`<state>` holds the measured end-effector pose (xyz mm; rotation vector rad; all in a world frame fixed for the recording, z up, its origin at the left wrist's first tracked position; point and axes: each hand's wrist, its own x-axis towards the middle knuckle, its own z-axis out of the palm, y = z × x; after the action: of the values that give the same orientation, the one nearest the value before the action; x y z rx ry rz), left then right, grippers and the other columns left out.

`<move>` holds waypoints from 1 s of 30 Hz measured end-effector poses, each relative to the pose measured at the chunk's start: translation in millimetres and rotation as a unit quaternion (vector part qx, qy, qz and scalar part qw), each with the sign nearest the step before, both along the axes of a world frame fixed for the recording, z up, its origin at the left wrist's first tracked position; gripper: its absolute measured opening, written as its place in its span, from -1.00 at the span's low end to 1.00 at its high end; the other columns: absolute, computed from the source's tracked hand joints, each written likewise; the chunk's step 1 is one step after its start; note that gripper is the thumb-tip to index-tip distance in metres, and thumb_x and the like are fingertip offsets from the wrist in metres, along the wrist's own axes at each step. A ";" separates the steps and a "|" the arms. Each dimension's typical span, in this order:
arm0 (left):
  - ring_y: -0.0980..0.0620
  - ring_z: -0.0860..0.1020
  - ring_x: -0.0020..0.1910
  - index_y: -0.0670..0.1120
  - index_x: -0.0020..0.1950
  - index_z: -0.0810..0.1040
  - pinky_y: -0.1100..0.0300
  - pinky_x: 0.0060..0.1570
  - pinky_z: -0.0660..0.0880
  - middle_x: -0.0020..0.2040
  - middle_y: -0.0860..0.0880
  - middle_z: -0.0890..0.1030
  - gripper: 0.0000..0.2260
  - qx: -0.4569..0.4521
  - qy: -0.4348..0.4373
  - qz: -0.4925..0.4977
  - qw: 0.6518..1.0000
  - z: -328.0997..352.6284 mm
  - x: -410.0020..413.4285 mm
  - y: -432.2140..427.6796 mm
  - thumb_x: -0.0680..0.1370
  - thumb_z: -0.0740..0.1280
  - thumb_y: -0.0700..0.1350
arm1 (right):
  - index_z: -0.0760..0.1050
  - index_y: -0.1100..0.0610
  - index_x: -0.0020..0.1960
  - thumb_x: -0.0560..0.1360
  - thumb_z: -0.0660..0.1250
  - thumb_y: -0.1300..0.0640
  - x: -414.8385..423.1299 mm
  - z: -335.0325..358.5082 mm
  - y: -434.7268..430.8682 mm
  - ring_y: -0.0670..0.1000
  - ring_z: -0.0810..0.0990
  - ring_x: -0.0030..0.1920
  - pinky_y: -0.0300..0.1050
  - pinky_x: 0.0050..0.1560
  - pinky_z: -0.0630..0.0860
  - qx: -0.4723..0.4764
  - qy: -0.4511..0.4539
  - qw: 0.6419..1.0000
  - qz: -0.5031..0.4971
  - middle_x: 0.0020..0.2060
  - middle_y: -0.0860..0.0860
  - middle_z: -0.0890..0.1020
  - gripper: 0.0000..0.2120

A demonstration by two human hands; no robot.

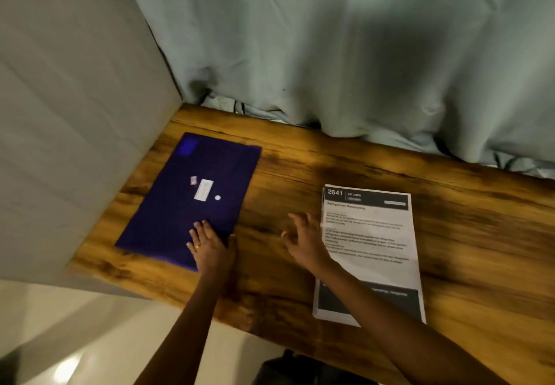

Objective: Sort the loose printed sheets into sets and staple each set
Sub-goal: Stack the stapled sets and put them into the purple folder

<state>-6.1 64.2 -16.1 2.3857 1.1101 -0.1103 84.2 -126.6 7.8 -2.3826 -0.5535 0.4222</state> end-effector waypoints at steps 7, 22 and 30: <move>-0.16 -0.07 0.53 -0.18 0.55 -0.06 -0.08 0.48 -0.12 0.56 -0.17 -0.05 -0.35 -0.012 0.012 -0.052 0.999 2.4 -18.1 -69.6 0.61 0.07 0.16 | 0.28 0.09 0.42 0.56 0.25 0.09 -2.7 -0.9 15.8 0.08 0.36 0.33 -0.09 0.25 0.40 0.005 0.006 1.000 -0.012 0.37 0.10 0.30 -0.55; -0.15 -0.09 0.53 -0.11 0.55 0.04 -0.11 0.46 -0.16 0.56 -0.10 0.01 -0.53 0.080 -0.043 -0.190 0.978 -22.1 19.4 5.2 0.65 0.04 -0.08 | 0.23 0.20 0.39 0.52 0.21 -0.19 9.1 5.8 90.7 0.12 0.42 0.22 -0.08 0.12 0.45 -0.136 -0.099 0.986 0.011 0.31 0.17 0.35 -0.39; 0.05 -0.15 0.49 -0.03 0.55 -0.02 0.06 0.46 -0.23 0.56 -0.02 0.02 -0.41 0.127 -0.049 -0.187 0.973 -40.7 13.8 -0.4 0.55 -0.27 0.13 | 0.18 0.26 0.42 0.53 0.23 -0.14 19.3 -2.3 110.4 0.17 0.42 0.23 -0.02 0.15 0.46 -0.207 -0.051 0.977 -0.016 0.30 0.22 0.35 -0.36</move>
<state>7.7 63.8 -56.9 2.7734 0.6505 0.0249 103.5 -16.2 5.5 -2.8227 -0.5113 0.4364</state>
